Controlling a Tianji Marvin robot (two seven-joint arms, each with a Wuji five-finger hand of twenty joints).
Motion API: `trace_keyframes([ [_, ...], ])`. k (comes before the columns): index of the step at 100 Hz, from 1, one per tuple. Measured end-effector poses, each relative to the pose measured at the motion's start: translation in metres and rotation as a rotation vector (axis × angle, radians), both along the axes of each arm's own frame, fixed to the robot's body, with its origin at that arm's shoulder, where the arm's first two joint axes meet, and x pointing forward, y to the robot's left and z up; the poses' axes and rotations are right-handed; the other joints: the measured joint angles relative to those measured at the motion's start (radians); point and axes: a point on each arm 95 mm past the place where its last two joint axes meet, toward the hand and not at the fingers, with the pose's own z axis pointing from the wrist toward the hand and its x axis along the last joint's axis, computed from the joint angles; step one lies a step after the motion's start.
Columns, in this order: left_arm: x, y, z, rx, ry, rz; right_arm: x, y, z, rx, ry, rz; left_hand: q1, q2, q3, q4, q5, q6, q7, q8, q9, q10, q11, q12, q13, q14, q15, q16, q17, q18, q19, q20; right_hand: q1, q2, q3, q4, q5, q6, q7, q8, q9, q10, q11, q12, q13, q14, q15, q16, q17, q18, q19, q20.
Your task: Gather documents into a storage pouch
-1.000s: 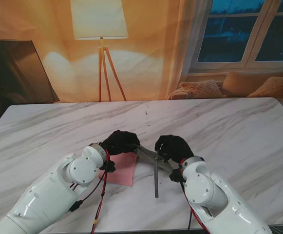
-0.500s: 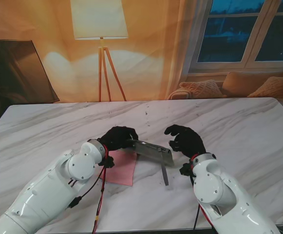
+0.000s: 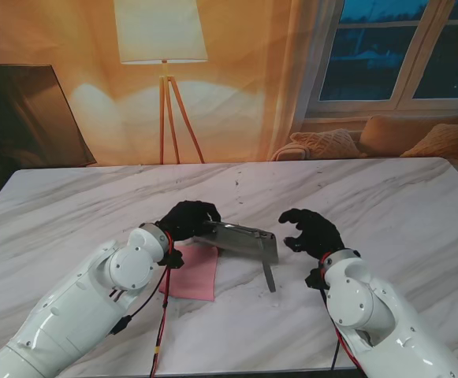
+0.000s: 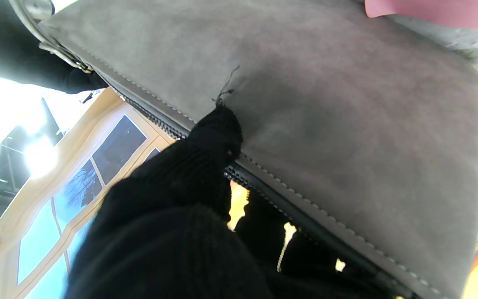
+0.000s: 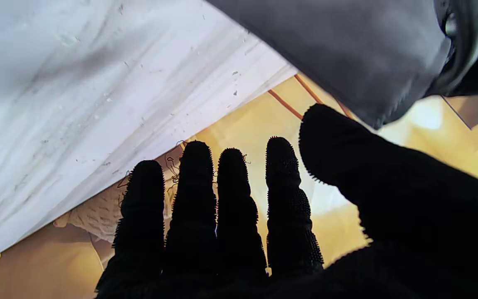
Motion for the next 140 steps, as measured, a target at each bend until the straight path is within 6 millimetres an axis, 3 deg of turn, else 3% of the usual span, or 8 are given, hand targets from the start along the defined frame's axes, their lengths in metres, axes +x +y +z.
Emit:
trace_keyframes([
  [33,0.000,-0.001,0.001,-0.020,-0.001,0.003,0.000,0.018,-0.021,0.019,0.065,0.073,0.000,0.000,0.000,0.000,0.000,0.001,0.000,0.001,0.000,0.000,0.000,0.001,0.000,0.000,0.000,0.002,0.008,0.000,0.017,0.012,-0.023,-0.039,0.005,0.001,0.000,-0.002,-0.011,0.000,-0.010,-0.026,-0.008,-0.011,-0.035,-0.014,-0.051,-0.025,-0.026,-0.026,-0.083,-0.015],
  [45,0.001,-0.001,0.002,-0.029,-0.006,-0.002,0.002,0.024,-0.024,0.044,0.053,0.093,0.000,0.000,0.000,0.000,0.000,0.001,-0.001,0.001,0.000,0.000,0.000,0.001,0.000,0.001,0.000,0.002,0.008,0.000,0.017,0.012,-0.023,-0.039,0.005,0.001,0.009,-0.047,-0.008,0.001,0.035,-0.037,-0.011,-0.012,-0.033,-0.014,-0.051,-0.026,-0.026,-0.027,-0.093,-0.015],
  [71,0.004,-0.006,0.004,-0.029,-0.015,-0.021,0.002,0.034,-0.027,0.077,0.021,0.134,0.000,0.000,0.000,0.000,0.000,0.002,-0.002,0.009,0.000,0.000,-0.007,0.001,0.000,0.001,-0.010,0.002,0.009,0.000,0.017,0.014,-0.049,-0.037,-0.006,-0.016,0.223,-0.138,0.056,0.005,0.257,-0.049,0.009,0.033,-0.030,-0.014,-0.023,-0.019,-0.017,-0.024,-0.091,-0.003],
  [82,0.007,-0.009,0.004,-0.034,-0.018,-0.025,0.002,0.036,-0.029,0.084,0.006,0.146,0.000,0.000,0.000,0.000,0.000,0.002,-0.003,0.009,0.001,0.000,-0.038,-0.002,0.000,0.001,-0.023,-0.008,0.011,0.001,0.017,0.024,-0.027,-0.037,-0.006,-0.095,0.264,-0.160,0.193,-0.114,0.370,-0.051,0.051,0.100,0.063,-0.014,0.054,0.022,0.014,0.004,-0.015,0.027],
  [100,0.010,-0.016,0.004,-0.032,-0.026,-0.037,0.002,0.037,-0.032,0.102,-0.030,0.125,0.001,0.000,0.004,0.000,0.012,0.002,-0.015,-0.055,0.001,-0.011,-0.100,-0.062,0.000,0.000,-0.051,-0.033,0.021,0.001,0.017,0.025,0.072,0.020,-0.069,-0.106,0.338,-0.144,0.301,-0.244,0.541,-0.050,0.074,0.195,0.222,0.000,0.213,0.085,0.118,0.036,0.202,0.090],
  [109,0.012,-0.019,0.004,-0.029,-0.030,-0.037,0.002,0.037,-0.034,0.105,-0.051,0.119,0.001,-0.001,0.009,0.000,0.016,0.002,-0.038,-0.092,-0.028,-0.013,-0.150,-0.125,-0.001,-0.001,-0.088,-0.064,0.021,0.002,0.017,0.028,0.093,0.048,-0.095,-0.108,0.351,-0.123,0.302,-0.264,0.590,-0.044,0.079,0.212,0.284,0.018,0.300,0.117,0.165,0.042,0.311,0.108],
  [131,0.013,-0.020,0.007,-0.038,-0.035,-0.027,0.002,0.035,-0.037,0.068,-0.101,0.116,-0.114,-0.016,0.128,0.001,-0.040,0.004,-0.242,-0.111,-0.223,-0.064,-0.197,-0.453,-0.042,-0.032,-0.179,-0.133,0.038,0.011,0.017,0.039,0.131,0.049,-0.121,-0.116,0.366,-0.108,0.302,-0.275,0.625,-0.018,0.151,0.230,0.362,0.072,0.528,0.170,0.255,0.048,0.505,0.151],
  [140,0.011,-0.019,0.012,-0.052,-0.051,-0.018,0.002,0.035,-0.038,0.062,-0.115,0.108,-0.183,0.038,0.175,0.036,-0.085,0.026,-0.323,-0.102,-0.350,-0.077,-0.245,-0.500,-0.094,-0.053,-0.210,-0.139,0.047,0.013,0.020,0.051,0.140,0.049,-0.127,-0.117,0.376,-0.100,0.299,-0.273,0.625,-0.013,0.172,0.237,0.390,0.072,0.641,0.197,0.280,0.048,0.563,0.180],
])
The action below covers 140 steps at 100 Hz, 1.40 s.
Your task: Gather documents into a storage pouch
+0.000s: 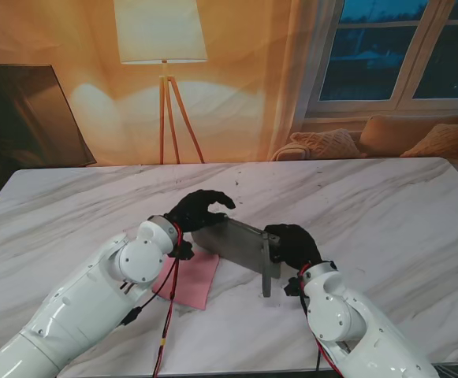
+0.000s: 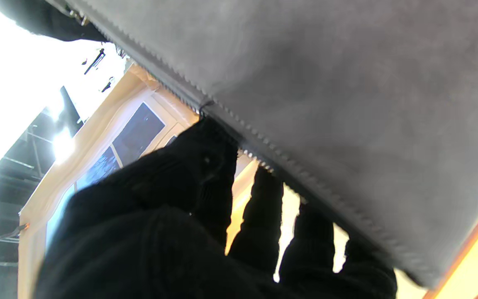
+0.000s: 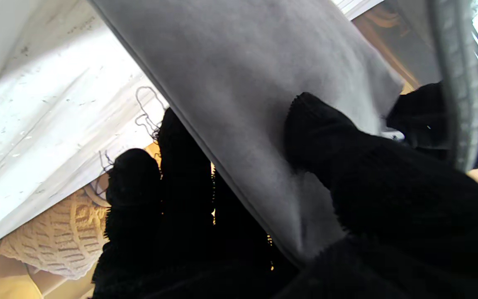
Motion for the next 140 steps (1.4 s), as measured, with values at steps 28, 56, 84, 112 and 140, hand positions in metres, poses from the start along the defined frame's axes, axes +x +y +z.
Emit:
trace_keyframes([
  [28,-0.012,0.003,0.022,-0.008,-0.080,0.001,0.001,-0.001,0.000,-0.001,-0.085,-0.048,-0.048,0.052,0.016,0.060,-0.087,0.002,-0.103,-0.006,-0.161,-0.034,-0.026,-0.057,-0.068,-0.031,-0.018,0.014,0.017,-0.003,0.095,0.093,0.009,-0.003,-0.001,0.000,0.026,0.017,-0.014,0.024,0.014,-0.002,0.049,0.006,0.096,-0.060,0.212,0.084,0.130,-0.013,0.142,0.046],
  [56,-0.022,0.006,0.028,-0.015,-0.119,0.012,0.004,-0.008,0.005,0.004,-0.124,-0.096,-0.060,0.052,0.016,0.060,-0.088,0.012,-0.103,-0.006,-0.161,0.042,0.118,0.125,-0.066,0.060,0.333,0.322,-0.015,-0.054,0.993,0.085,0.030,-0.004,-0.001,-0.001,0.047,0.051,-0.028,0.037,0.013,0.007,0.076,0.004,0.198,-0.080,0.312,0.102,0.229,-0.023,0.199,0.046],
  [84,-0.041,0.004,0.040,-0.030,-0.158,-0.008,0.006,-0.012,0.003,0.012,-0.134,-0.145,-0.069,0.050,0.016,0.060,-0.054,0.024,-0.083,0.017,-0.052,0.070,0.172,0.211,0.043,0.084,0.443,0.394,0.098,-0.034,1.059,0.157,0.039,-0.004,-0.006,-0.001,0.051,0.064,-0.037,0.048,0.001,0.025,0.107,0.002,0.299,-0.101,0.339,0.098,0.322,-0.015,0.262,0.046],
  [112,-0.053,-0.011,0.032,-0.037,-0.092,-0.057,0.004,-0.011,0.003,0.014,-0.135,-0.149,-0.068,0.011,-0.019,0.040,0.020,0.049,-0.049,0.035,0.100,0.099,0.229,0.240,0.149,0.109,0.527,0.418,0.196,0.006,1.106,0.158,0.039,0.003,-0.006,0.000,0.051,0.074,-0.038,0.061,-0.008,0.050,0.134,0.000,0.384,-0.145,0.389,0.060,0.426,-0.012,0.337,-0.020],
  [140,-0.056,-0.033,0.005,-0.077,0.047,-0.087,0.000,-0.006,0.004,0.004,-0.149,-0.129,-0.123,0.016,-0.121,0.024,0.143,0.109,0.030,0.038,0.240,0.144,0.315,0.285,0.287,0.152,0.654,0.465,0.343,0.081,1.215,0.216,0.049,0.035,-0.027,0.003,0.051,0.091,-0.063,0.091,-0.030,0.056,0.155,0.003,0.384,-0.169,0.430,0.051,0.447,-0.013,0.351,-0.038],
])
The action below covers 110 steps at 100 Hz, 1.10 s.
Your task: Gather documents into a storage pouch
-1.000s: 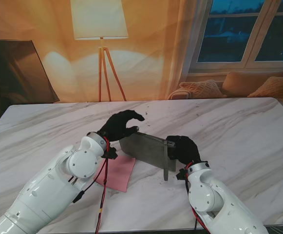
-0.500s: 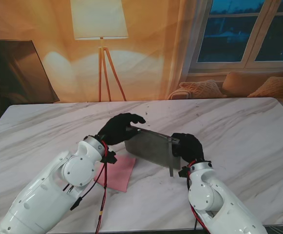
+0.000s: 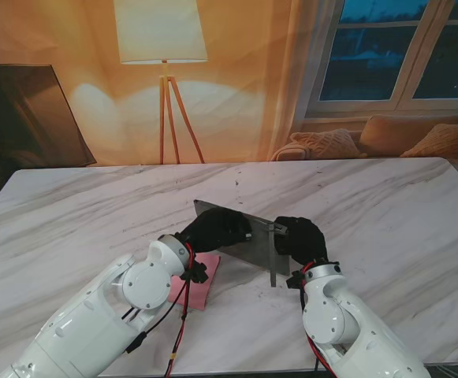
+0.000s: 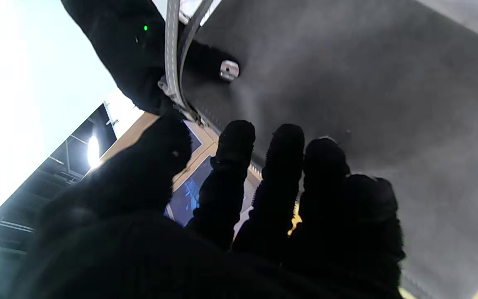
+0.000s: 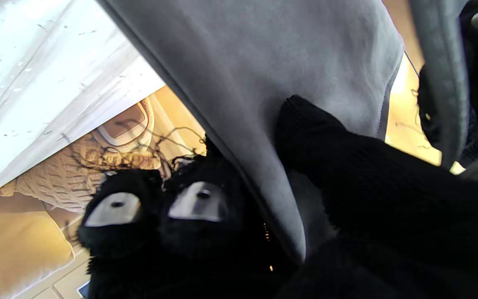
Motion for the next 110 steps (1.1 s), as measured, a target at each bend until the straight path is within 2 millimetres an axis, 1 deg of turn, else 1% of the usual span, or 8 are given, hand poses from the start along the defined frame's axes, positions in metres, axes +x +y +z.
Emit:
trace_keyframes([
  [7,-0.001,-0.005,-0.005,-0.002,0.019,-0.008,-0.001,0.001,0.000,0.001,0.000,0.001,-0.031,0.029,-0.029,0.000,0.030,0.011,0.014,0.000,0.022,0.013,0.015,0.004,0.034,0.017,0.019,0.005,0.037,0.029,0.025,0.001,0.000,0.005,0.000,0.001,0.000,0.006,0.000,0.003,0.000,0.000,0.001,0.000,0.000,0.000,0.007,0.000,0.004,0.000,0.001,-0.001],
  [11,-0.001,-0.007,-0.008,-0.001,0.029,-0.014,-0.001,0.001,0.000,0.001,-0.001,0.002,-0.048,0.044,-0.027,0.011,0.029,0.011,0.014,0.000,0.022,0.013,0.016,0.004,0.039,0.019,0.021,0.005,0.046,0.032,0.028,0.001,0.000,0.005,0.000,0.001,0.000,0.007,0.000,0.004,0.000,0.000,0.002,0.000,0.000,0.000,0.008,0.000,0.008,0.000,0.001,-0.001],
  [28,-0.001,-0.015,-0.016,0.015,0.060,-0.044,-0.001,0.003,-0.001,-0.002,-0.006,-0.009,-0.104,0.061,-0.067,0.011,0.050,0.025,0.023,0.000,0.023,0.022,0.016,0.004,0.040,0.030,0.023,0.004,0.051,0.044,0.030,0.001,0.000,0.006,-0.001,0.001,0.000,0.008,0.000,0.004,0.000,0.001,0.002,0.001,0.000,-0.001,0.019,0.000,0.013,0.000,0.003,-0.003],
  [48,-0.005,-0.024,-0.024,0.023,0.092,-0.079,-0.002,0.003,-0.001,-0.002,-0.004,-0.038,-0.117,0.066,-0.119,0.011,0.066,0.041,0.035,0.003,0.073,0.024,0.019,0.004,0.073,0.042,0.024,-0.008,0.086,0.069,0.046,-0.015,0.000,0.006,-0.002,0.001,0.000,0.008,-0.001,0.009,-0.002,0.004,0.010,0.001,0.000,-0.001,0.031,0.001,0.027,0.000,0.011,-0.013],
  [51,-0.005,-0.026,-0.026,0.022,0.102,-0.085,-0.002,0.004,-0.001,-0.002,-0.005,-0.038,-0.117,0.076,-0.128,0.026,0.086,0.049,0.043,0.008,0.100,0.025,0.022,0.004,0.086,0.042,0.024,-0.008,0.098,0.073,0.050,-0.023,0.000,0.006,-0.002,0.001,0.000,0.009,-0.001,0.011,-0.002,0.004,0.010,0.001,0.001,-0.002,0.032,0.001,0.028,0.000,0.011,-0.014],
  [69,-0.008,-0.035,-0.034,0.041,0.137,-0.126,-0.003,0.005,-0.001,-0.002,-0.004,-0.040,-0.129,0.076,-0.156,0.033,0.110,0.053,0.061,0.013,0.124,0.035,0.032,0.004,0.111,0.049,0.033,-0.019,0.133,0.086,0.063,-0.046,0.000,0.011,-0.002,0.001,-0.002,0.015,-0.001,0.013,-0.003,0.004,0.015,0.001,0.001,-0.002,0.034,0.011,0.037,0.001,0.013,-0.025],
  [91,-0.010,-0.043,-0.041,0.050,0.159,-0.137,-0.004,0.006,-0.001,0.001,0.002,-0.046,-0.129,0.076,-0.155,0.033,0.123,0.067,0.066,0.013,0.127,0.037,0.032,0.004,0.125,0.056,0.034,-0.034,0.148,0.097,0.070,-0.080,0.000,0.012,-0.002,0.001,-0.002,0.016,-0.001,0.014,-0.004,0.006,0.020,0.002,0.001,-0.004,0.036,0.011,0.039,0.002,0.014,-0.036],
  [110,-0.009,-0.047,-0.044,0.034,0.155,-0.100,-0.004,0.006,-0.001,-0.004,0.000,-0.048,-0.128,0.058,-0.100,0.033,0.123,0.072,0.073,0.013,0.127,0.047,0.046,0.000,0.133,0.057,0.036,-0.038,0.158,0.103,0.080,-0.117,0.000,0.015,-0.003,0.001,-0.004,0.017,-0.001,0.014,-0.003,0.007,0.026,0.002,0.011,-0.013,0.044,0.023,0.051,0.002,0.015,-0.047],
])
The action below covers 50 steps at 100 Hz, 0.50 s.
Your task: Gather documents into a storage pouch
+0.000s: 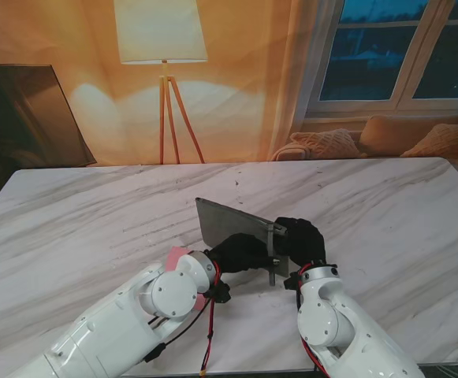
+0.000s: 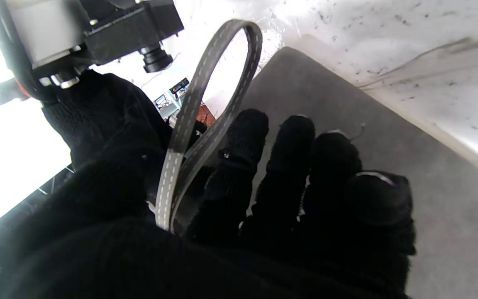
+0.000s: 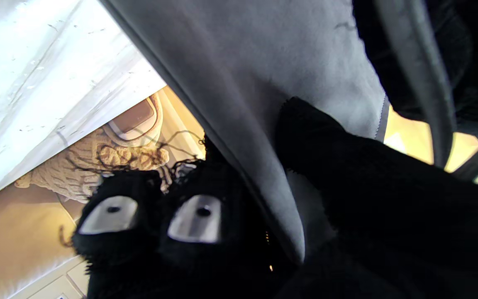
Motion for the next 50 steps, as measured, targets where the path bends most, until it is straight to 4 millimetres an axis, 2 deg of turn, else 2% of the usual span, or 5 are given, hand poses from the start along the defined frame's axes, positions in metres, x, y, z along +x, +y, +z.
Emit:
trace_keyframes([
  [17,-0.0007,-0.0026,-0.0009,0.008,-0.003,0.016,0.0000,-0.0003,-0.0008,-0.010,0.006,-0.013,0.005,-0.003,0.074,-0.003,0.000,0.000,0.031,0.000,0.011,0.001,0.024,0.000,0.016,0.001,0.007,-0.008,0.014,0.004,0.011,-0.015,0.000,0.000,0.000,0.000,0.000,0.000,0.000,0.000,0.000,0.000,0.001,0.000,0.000,0.000,0.000,0.001,0.009,0.000,0.007,-0.003],
  [33,-0.0010,-0.0040,-0.0012,0.007,0.000,0.022,-0.0003,0.0002,-0.0005,-0.024,0.000,-0.012,0.095,-0.127,0.223,-0.008,-0.002,0.000,0.098,-0.043,0.011,0.001,0.024,0.000,0.017,0.001,0.010,-0.010,0.015,0.005,0.015,-0.028,0.000,0.000,0.000,0.000,0.000,0.000,0.000,0.001,-0.001,0.002,0.001,0.000,0.000,0.000,0.000,0.011,0.009,0.000,0.010,-0.009],
  [36,-0.0011,-0.0040,-0.0014,0.008,0.000,0.021,-0.0003,0.0002,-0.0005,-0.024,0.000,-0.012,0.106,-0.142,0.246,-0.021,-0.003,0.000,0.107,-0.052,0.011,0.001,0.024,0.000,0.017,0.001,0.010,-0.011,0.015,0.005,0.015,-0.036,0.000,0.000,0.000,0.000,0.000,0.000,0.000,0.001,-0.001,0.002,0.001,0.000,0.000,0.000,0.000,0.011,0.009,0.000,0.010,-0.010],
  [47,-0.0013,-0.0042,-0.0019,0.009,0.006,0.020,-0.0002,0.0001,-0.0008,-0.021,0.004,-0.016,0.172,-0.183,0.316,-0.025,-0.019,0.000,0.133,-0.081,0.011,0.000,0.024,-0.001,0.017,0.001,0.010,-0.020,0.015,0.005,0.015,-0.037,0.000,0.001,0.000,0.000,0.000,0.000,0.000,0.007,-0.001,0.002,0.001,0.000,0.000,0.000,0.000,0.011,0.009,0.000,0.011,-0.012],
  [50,-0.0013,-0.0042,-0.0021,0.009,0.008,0.021,-0.0002,0.0000,-0.0009,-0.020,0.005,-0.017,0.188,-0.187,0.339,-0.040,-0.019,0.000,0.142,-0.089,0.011,-0.001,0.024,-0.001,0.017,0.001,0.010,-0.020,0.015,0.005,0.015,-0.038,0.000,0.001,0.000,0.000,0.000,0.001,0.000,0.008,-0.001,0.002,0.001,0.000,0.000,0.000,0.000,0.011,0.009,0.000,0.011,-0.012],
])
